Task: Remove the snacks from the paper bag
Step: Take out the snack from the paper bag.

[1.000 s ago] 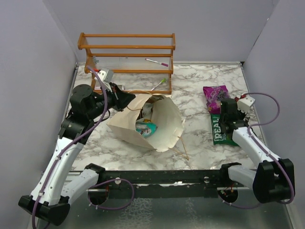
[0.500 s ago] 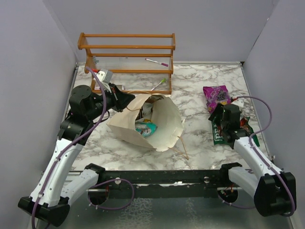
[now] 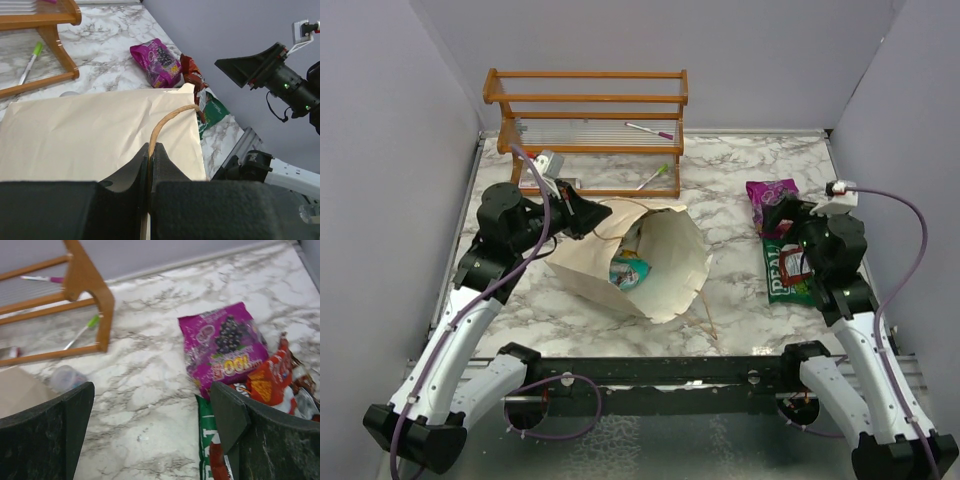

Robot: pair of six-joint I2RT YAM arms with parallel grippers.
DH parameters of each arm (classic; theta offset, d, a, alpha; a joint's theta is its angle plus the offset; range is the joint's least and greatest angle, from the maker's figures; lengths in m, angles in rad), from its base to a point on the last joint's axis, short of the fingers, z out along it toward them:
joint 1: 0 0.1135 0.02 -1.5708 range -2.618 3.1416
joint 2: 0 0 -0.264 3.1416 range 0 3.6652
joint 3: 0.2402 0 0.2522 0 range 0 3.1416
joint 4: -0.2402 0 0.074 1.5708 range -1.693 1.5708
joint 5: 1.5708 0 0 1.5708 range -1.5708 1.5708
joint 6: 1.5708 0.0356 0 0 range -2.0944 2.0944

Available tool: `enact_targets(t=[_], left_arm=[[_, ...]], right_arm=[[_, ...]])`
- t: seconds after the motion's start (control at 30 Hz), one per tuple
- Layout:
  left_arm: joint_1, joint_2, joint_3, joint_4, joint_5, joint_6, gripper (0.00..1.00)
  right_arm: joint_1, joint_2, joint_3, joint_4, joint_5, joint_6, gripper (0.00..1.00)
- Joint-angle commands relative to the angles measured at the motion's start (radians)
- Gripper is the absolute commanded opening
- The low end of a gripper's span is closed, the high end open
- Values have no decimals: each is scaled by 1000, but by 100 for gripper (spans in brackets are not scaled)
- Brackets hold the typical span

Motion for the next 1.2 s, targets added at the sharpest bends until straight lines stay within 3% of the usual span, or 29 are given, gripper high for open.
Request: enact_targets(t=[0.0,0.13,0.3,0.43,0.57,0.83,1.03,1.17], left_arm=[[5,-11,-40,162,102,-79,0],[5,-12,-50,182,120,-92,0],[5,-22,-47,141,97,-73,0],[6,-23,-57,139,93,-70,0],[5,-23,-67,145,87,-71,0],[5,-21,-97,170,84,-82,0],[5,-15,-76,147,76,-67,0],[5,-17,-63,122,65,-51,0]], right_arm=[[-1,-65,-46,111,-320,-60,99],[-1,-64,-78,183,-617,-161,99],[20,-40,-68,245,-767,-175,100],[133,-28,-69,334,-865,-188,97],[252,-29,-18,288,-822,-280,97],[360,56,45,236,-773,-341,96],[534,180,107,199,-578,-459,87],[692,257,121,206,-377,-659,87]])
